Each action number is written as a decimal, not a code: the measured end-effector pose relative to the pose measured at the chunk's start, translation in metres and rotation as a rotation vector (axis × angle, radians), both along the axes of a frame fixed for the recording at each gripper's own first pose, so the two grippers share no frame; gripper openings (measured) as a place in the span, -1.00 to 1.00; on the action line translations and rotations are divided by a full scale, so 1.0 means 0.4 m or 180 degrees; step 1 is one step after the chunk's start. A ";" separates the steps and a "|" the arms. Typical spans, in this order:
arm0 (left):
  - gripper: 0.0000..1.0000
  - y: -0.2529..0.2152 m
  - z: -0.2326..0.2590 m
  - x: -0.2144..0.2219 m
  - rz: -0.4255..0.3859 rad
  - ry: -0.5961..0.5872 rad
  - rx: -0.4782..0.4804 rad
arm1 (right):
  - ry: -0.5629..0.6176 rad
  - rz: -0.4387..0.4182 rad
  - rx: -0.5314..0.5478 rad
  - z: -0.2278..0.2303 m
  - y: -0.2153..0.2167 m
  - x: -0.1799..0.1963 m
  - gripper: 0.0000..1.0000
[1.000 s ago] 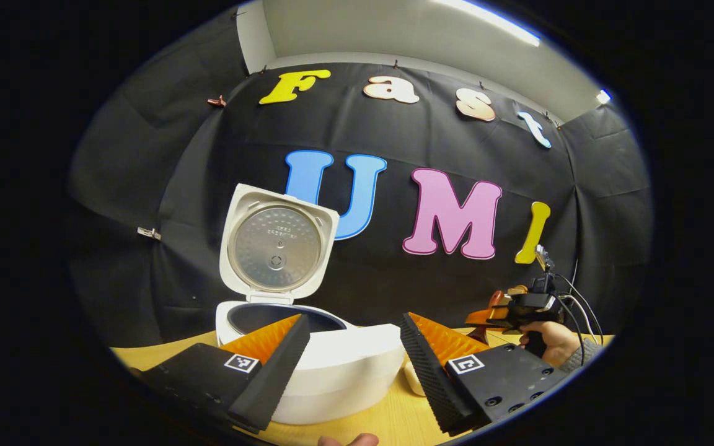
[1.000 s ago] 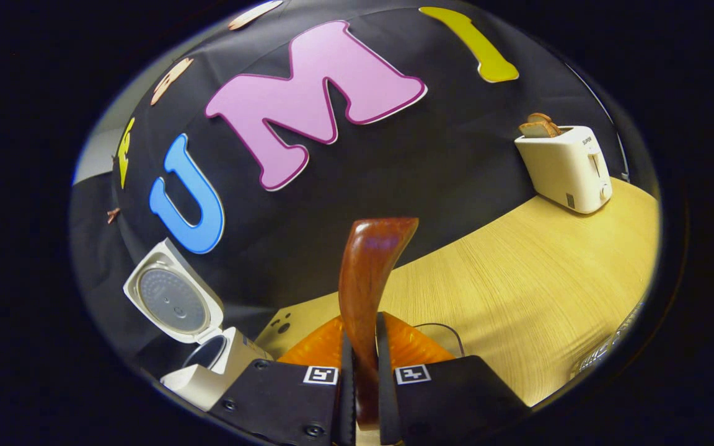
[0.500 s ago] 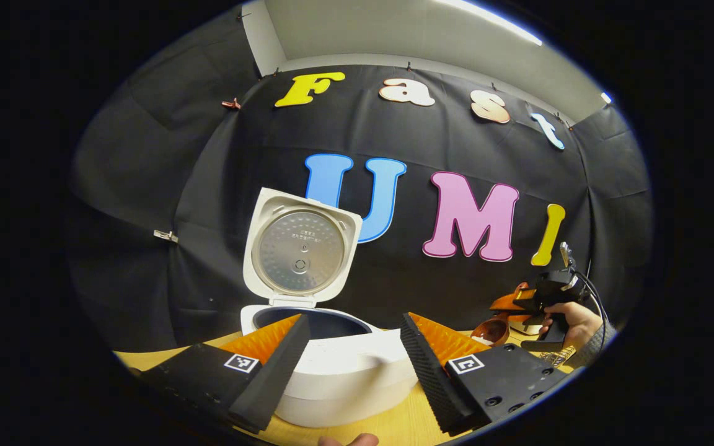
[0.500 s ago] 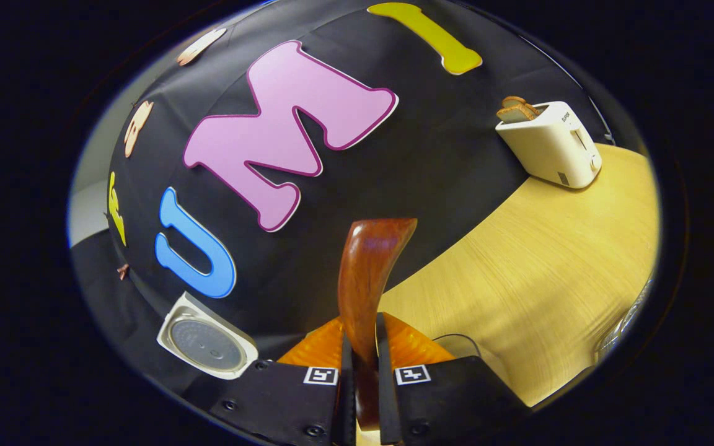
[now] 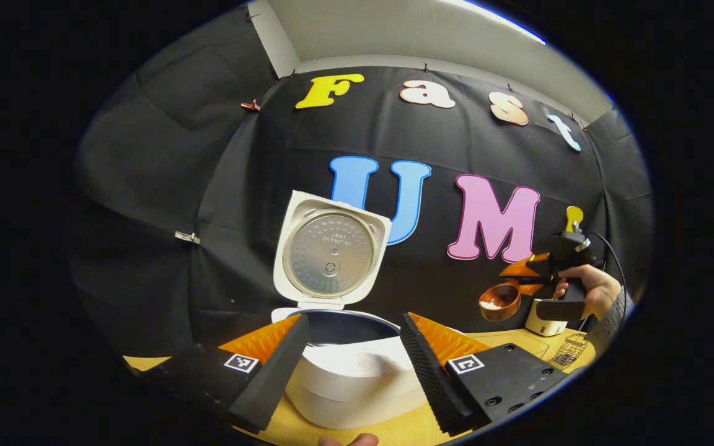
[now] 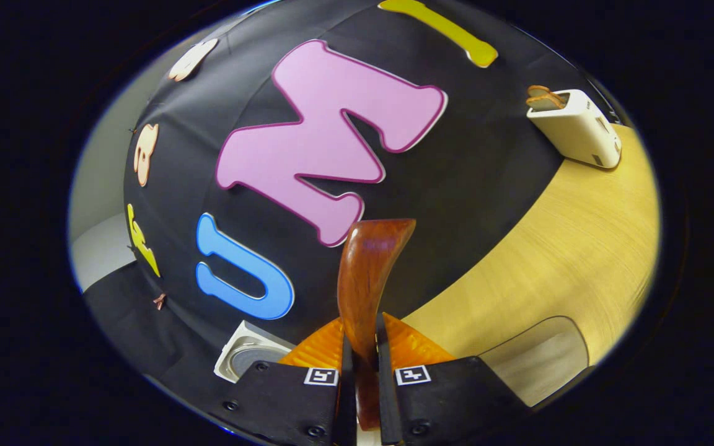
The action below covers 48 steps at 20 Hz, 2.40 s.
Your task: Close the left gripper, press the button to open the rice cooker; take a wooden spoon from the chopstick holder with the right hand, scoop a spoonful of rice and pour it into the rice cooker, then put the wooden spoon back into the chopstick holder.
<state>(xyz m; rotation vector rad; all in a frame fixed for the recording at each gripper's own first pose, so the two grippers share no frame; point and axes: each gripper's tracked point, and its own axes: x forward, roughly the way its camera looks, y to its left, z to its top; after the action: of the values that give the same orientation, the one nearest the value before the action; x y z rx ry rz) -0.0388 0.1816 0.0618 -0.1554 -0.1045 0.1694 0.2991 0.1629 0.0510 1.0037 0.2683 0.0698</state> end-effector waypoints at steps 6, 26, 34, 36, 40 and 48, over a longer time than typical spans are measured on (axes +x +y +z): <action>0.90 0.060 -0.004 -0.027 0.0089 0.0009 -0.0086 | -0.0055 0.0340 0.0132 0.046 0.250 0.053 -0.63; 0.91 0.168 -0.068 -0.050 0.0293 0.0180 -0.0241 | -0.0923 0.1016 -0.1963 0.040 0.683 0.076 -0.64; 0.90 0.170 -0.067 -0.054 0.0303 0.0172 -0.0231 | -0.1262 0.1110 -0.2538 0.061 0.737 0.051 -0.64; 0.90 0.170 -0.071 -0.051 0.0295 0.0187 -0.0234 | -0.1336 0.1142 -0.2605 0.065 0.748 0.044 -0.65; 0.90 0.169 -0.072 -0.051 0.0293 0.0187 -0.0230 | -0.1606 0.1190 -0.2880 0.090 0.783 0.019 -0.63; 0.90 0.173 -0.067 -0.056 0.0304 0.0175 -0.0230 | -0.1927 0.1238 -0.3474 0.101 0.842 -0.020 -0.64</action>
<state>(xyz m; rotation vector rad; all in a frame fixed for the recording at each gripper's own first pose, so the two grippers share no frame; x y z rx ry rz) -0.0613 0.2507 0.0349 -0.2178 -0.0510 0.2729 0.2909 0.4998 0.0913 -0.1868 -0.0787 0.5131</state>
